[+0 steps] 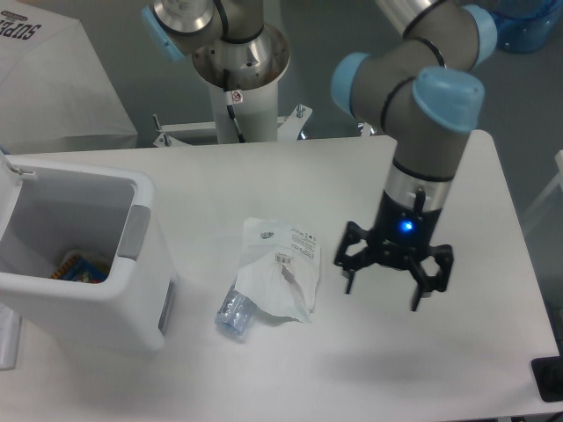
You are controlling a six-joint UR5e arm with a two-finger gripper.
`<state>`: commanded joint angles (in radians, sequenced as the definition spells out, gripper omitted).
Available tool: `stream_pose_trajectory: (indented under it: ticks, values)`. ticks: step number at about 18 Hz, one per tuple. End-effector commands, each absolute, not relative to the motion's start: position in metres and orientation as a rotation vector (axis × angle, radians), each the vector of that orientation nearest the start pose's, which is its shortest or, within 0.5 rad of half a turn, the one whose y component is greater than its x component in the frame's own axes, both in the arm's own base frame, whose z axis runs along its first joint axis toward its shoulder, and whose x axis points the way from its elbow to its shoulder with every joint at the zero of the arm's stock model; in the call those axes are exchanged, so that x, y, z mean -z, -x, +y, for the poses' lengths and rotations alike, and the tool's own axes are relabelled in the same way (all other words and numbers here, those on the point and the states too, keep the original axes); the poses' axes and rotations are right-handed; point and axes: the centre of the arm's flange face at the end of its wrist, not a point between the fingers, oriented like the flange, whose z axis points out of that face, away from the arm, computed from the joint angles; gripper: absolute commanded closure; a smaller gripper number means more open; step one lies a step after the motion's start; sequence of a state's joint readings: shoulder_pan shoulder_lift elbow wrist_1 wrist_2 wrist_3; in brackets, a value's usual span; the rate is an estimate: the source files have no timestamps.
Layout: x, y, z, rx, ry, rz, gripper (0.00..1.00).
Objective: Open the trash can
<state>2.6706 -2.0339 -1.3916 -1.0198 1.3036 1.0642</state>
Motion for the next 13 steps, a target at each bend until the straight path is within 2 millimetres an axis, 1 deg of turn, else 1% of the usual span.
stream_pose_trajectory:
  ticks: [3, 4, 7, 9, 13]
  values:
    - [-0.368, 0.558, 0.452, -0.134, 2.916, 0.137, 0.0]
    - [-0.368, 0.56, 0.45, -0.128, 2.958, 0.193, 0.0]
    - [-0.365, 0.558, 0.45, -0.128, 2.989, 0.39, 0.0]
    - [-0.363, 0.557, 0.45, -0.142, 2.994, 0.476, 0.0]
    - [-0.354, 0.552, 0.449, -0.139, 3.01, 0.527, 0.0]
